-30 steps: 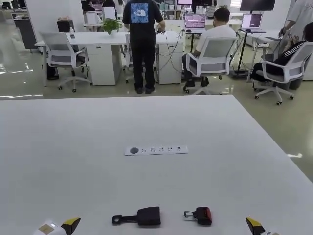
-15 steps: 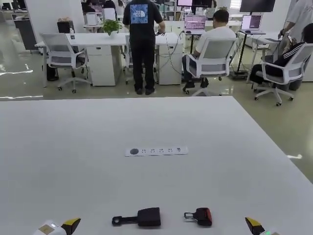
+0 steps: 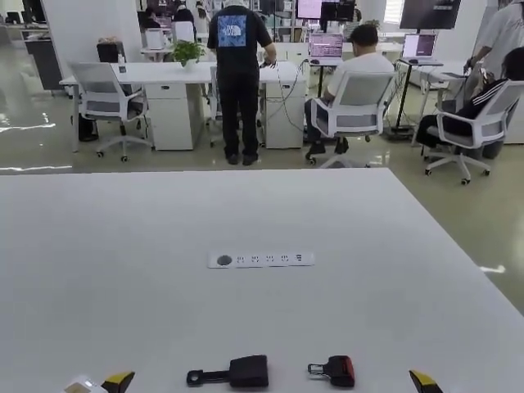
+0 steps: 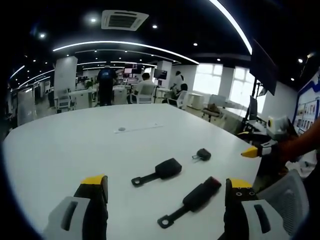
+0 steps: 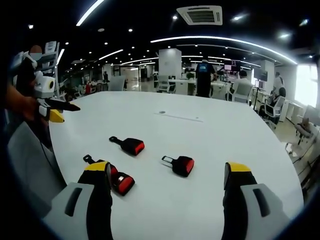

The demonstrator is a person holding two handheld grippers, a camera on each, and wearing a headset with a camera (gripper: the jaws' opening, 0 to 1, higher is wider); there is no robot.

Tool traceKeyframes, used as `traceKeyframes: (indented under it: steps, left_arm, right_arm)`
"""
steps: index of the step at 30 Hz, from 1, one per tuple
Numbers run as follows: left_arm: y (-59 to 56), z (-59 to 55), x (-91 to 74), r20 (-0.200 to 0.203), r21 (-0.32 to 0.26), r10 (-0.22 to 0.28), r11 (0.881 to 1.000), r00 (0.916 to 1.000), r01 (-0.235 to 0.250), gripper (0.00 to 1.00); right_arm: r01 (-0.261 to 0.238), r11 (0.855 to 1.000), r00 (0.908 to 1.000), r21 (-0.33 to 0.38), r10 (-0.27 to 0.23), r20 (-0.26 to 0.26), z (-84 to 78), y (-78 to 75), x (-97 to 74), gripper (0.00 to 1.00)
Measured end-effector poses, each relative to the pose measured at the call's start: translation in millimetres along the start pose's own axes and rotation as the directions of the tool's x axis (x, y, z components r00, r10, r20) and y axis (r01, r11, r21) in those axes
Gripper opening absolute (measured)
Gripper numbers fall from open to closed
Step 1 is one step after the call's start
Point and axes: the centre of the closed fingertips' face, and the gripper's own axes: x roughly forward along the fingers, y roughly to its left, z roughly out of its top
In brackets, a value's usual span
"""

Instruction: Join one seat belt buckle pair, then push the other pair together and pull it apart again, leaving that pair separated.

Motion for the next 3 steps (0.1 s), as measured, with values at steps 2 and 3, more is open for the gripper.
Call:
traceKeyframes:
  steps: [2, 3]
  left_arm:
    - [0.0, -0.2, 0.0, -0.001, 0.002, 0.0, 1.0, 1.0, 0.0, 1.0]
    - [-0.1, -0.1, 0.1, -0.001, 0.002, 0.0, 1.0, 1.0, 0.0, 1.0]
  right_arm:
    - [-0.005, 1.0, 1.0, -0.003, 0.005, 0.001, 0.6, 1.1, -0.2, 0.93]
    - [-0.007, 1.0, 1.0, -0.007, 0.007, 0.0, 0.8, 1.6, -0.2, 0.93]
